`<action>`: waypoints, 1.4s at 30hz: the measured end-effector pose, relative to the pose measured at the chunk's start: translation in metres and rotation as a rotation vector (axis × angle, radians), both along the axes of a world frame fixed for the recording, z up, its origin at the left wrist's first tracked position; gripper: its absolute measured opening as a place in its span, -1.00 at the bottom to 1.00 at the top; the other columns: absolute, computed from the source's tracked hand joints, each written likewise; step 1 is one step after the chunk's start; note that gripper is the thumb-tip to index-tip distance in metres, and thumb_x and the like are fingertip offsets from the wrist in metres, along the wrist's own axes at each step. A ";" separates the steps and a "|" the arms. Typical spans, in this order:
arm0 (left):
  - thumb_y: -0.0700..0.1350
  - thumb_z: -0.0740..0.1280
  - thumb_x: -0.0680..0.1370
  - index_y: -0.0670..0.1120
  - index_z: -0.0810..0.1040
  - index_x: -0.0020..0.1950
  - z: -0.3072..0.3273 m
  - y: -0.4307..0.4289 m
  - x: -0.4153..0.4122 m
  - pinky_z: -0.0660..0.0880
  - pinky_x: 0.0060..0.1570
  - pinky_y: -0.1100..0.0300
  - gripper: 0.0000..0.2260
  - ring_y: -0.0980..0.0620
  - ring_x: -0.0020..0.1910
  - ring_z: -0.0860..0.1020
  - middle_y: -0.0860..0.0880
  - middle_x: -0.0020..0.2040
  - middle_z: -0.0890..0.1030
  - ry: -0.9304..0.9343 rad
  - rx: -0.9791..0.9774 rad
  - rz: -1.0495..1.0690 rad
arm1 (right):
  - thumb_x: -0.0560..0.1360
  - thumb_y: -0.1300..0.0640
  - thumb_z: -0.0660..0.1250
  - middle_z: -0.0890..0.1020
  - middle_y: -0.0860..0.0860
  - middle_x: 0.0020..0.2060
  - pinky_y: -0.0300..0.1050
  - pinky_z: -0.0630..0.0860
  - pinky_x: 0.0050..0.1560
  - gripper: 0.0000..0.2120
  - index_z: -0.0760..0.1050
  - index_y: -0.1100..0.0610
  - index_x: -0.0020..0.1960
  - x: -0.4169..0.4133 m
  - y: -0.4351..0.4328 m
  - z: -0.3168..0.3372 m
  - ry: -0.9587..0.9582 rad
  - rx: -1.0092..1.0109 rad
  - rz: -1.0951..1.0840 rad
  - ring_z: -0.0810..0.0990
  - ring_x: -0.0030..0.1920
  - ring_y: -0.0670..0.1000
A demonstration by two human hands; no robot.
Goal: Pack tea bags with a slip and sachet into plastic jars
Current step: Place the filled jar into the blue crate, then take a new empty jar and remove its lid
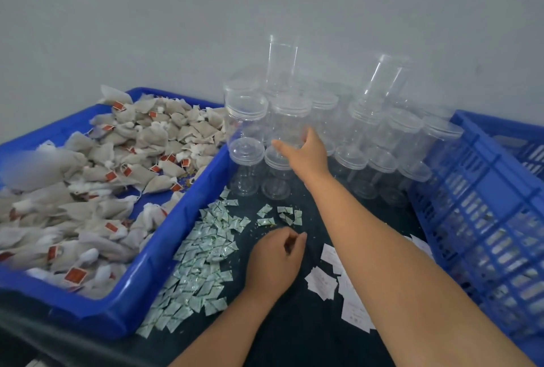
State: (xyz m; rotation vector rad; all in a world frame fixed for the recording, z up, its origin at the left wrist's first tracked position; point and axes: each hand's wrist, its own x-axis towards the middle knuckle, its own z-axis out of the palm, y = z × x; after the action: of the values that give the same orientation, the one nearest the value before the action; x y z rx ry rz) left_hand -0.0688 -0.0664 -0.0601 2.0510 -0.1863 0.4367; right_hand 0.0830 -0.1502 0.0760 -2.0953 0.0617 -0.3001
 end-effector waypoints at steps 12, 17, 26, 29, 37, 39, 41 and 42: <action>0.21 0.21 0.66 0.06 0.50 -0.20 0.001 0.003 0.002 0.52 -0.26 0.01 -0.67 0.12 -0.28 0.55 0.10 -0.29 0.59 0.116 -0.056 -0.001 | 0.38 0.01 0.63 0.61 -0.12 0.35 -0.25 0.63 0.20 -0.30 0.39 -0.34 0.39 -0.209 -0.041 -0.087 -0.231 0.624 -0.007 0.60 0.39 -0.09; 0.22 0.25 0.59 0.16 0.61 0.13 0.039 0.009 -0.020 0.60 0.13 -0.12 -0.75 0.11 0.04 0.65 0.12 0.02 0.69 0.199 -0.458 -0.185 | 0.35 0.02 0.63 0.57 -0.18 0.39 -0.07 0.68 0.21 -0.17 0.36 -0.22 0.53 -0.250 -0.043 -0.128 -0.188 0.513 0.027 0.61 0.39 -0.04; 0.42 0.44 0.43 0.37 0.38 0.47 0.138 0.048 -0.046 0.40 0.20 0.36 -0.36 0.36 0.31 0.45 0.38 0.29 0.47 -0.110 0.468 -0.542 | 0.36 0.17 0.68 0.60 -0.08 0.39 0.15 0.70 0.18 -0.10 0.34 -0.07 0.59 -0.246 -0.044 -0.131 -0.107 0.308 0.251 0.70 0.29 0.06; 0.36 0.39 0.48 0.33 0.52 0.36 0.134 0.033 -0.058 0.45 0.13 0.30 -0.54 0.29 0.19 0.48 0.30 0.18 0.51 -0.160 0.546 -0.452 | 0.29 0.11 0.74 0.62 -0.16 0.30 -0.07 0.71 0.09 -0.13 0.41 -0.10 0.50 -0.244 -0.045 -0.131 -0.135 0.268 0.198 0.69 0.26 -0.06; 0.52 0.20 0.45 0.29 0.43 0.19 0.118 0.022 -0.070 0.44 -0.05 0.26 -0.55 0.19 0.04 0.56 0.21 0.08 0.59 0.186 0.356 -0.089 | 0.35 -0.14 0.56 0.43 -0.25 0.38 0.18 0.60 0.26 -0.21 0.31 -0.18 0.51 -0.250 -0.036 -0.129 -0.380 -0.047 -0.082 0.53 0.37 0.00; 0.55 0.24 0.38 0.33 0.38 0.21 0.130 0.031 -0.073 0.37 -0.14 0.34 -0.49 0.21 -0.01 0.54 0.21 0.04 0.57 0.216 0.464 -0.160 | 0.37 -0.15 0.55 0.47 -0.15 0.41 0.17 0.62 0.27 -0.22 0.33 -0.10 0.52 -0.249 -0.034 -0.129 -0.432 -0.081 -0.137 0.52 0.40 -0.01; 0.50 0.26 0.42 0.31 0.38 0.24 0.139 0.039 -0.071 0.43 -0.15 0.23 -0.52 0.13 -0.01 0.58 0.17 -0.02 0.59 0.264 0.561 -0.198 | 0.39 -0.15 0.57 0.52 -0.02 0.39 0.14 0.61 0.29 -0.22 0.36 0.00 0.51 -0.249 -0.032 -0.131 -0.510 -0.151 -0.153 0.55 0.39 0.07; 0.42 0.30 0.47 0.27 0.41 0.24 0.143 0.041 -0.067 0.50 -0.12 0.17 -0.57 0.07 0.00 0.61 0.13 -0.01 0.60 0.303 0.584 -0.217 | 0.38 -0.10 0.63 0.54 0.04 0.38 0.17 0.61 0.30 -0.20 0.37 0.05 0.50 -0.249 -0.032 -0.133 -0.530 -0.182 -0.172 0.57 0.37 0.13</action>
State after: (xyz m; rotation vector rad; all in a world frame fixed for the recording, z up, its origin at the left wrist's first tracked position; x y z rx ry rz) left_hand -0.1356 -0.0253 0.0834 2.5979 -0.3812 -0.0843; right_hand -0.1658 -0.1823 -0.0572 -2.1257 -0.1056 -0.9857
